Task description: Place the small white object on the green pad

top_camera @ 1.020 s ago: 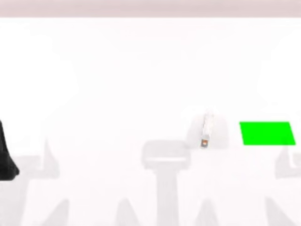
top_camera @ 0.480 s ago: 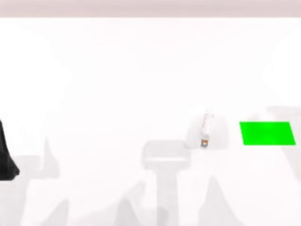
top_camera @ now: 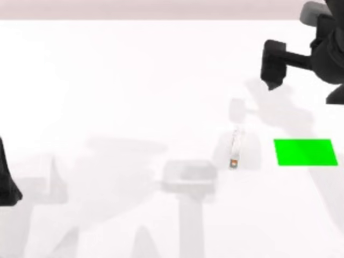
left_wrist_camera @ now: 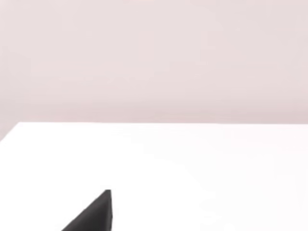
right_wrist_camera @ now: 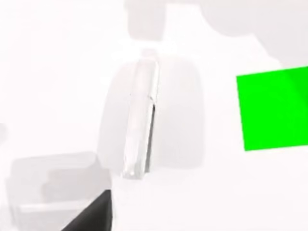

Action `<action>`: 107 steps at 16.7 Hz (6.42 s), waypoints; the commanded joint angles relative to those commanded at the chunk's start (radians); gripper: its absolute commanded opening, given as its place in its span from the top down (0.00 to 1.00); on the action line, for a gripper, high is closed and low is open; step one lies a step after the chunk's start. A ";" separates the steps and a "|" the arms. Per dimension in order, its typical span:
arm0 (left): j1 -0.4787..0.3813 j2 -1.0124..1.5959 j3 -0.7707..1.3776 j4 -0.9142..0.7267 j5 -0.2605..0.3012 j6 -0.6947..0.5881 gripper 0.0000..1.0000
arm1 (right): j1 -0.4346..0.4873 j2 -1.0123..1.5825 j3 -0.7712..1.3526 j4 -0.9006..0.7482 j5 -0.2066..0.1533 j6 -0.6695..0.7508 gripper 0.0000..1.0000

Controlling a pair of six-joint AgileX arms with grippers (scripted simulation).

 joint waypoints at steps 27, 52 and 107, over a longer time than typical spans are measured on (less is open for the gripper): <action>0.000 0.000 0.000 0.000 0.000 0.000 0.00 | 0.133 0.614 0.237 0.029 -0.003 0.193 0.00; 0.000 0.000 0.000 0.000 0.000 0.000 0.00 | 0.131 0.613 0.237 0.029 -0.003 0.194 1.00; 0.000 0.000 0.000 0.000 0.000 0.000 0.00 | -0.161 0.379 0.096 -0.084 -0.002 -1.901 1.00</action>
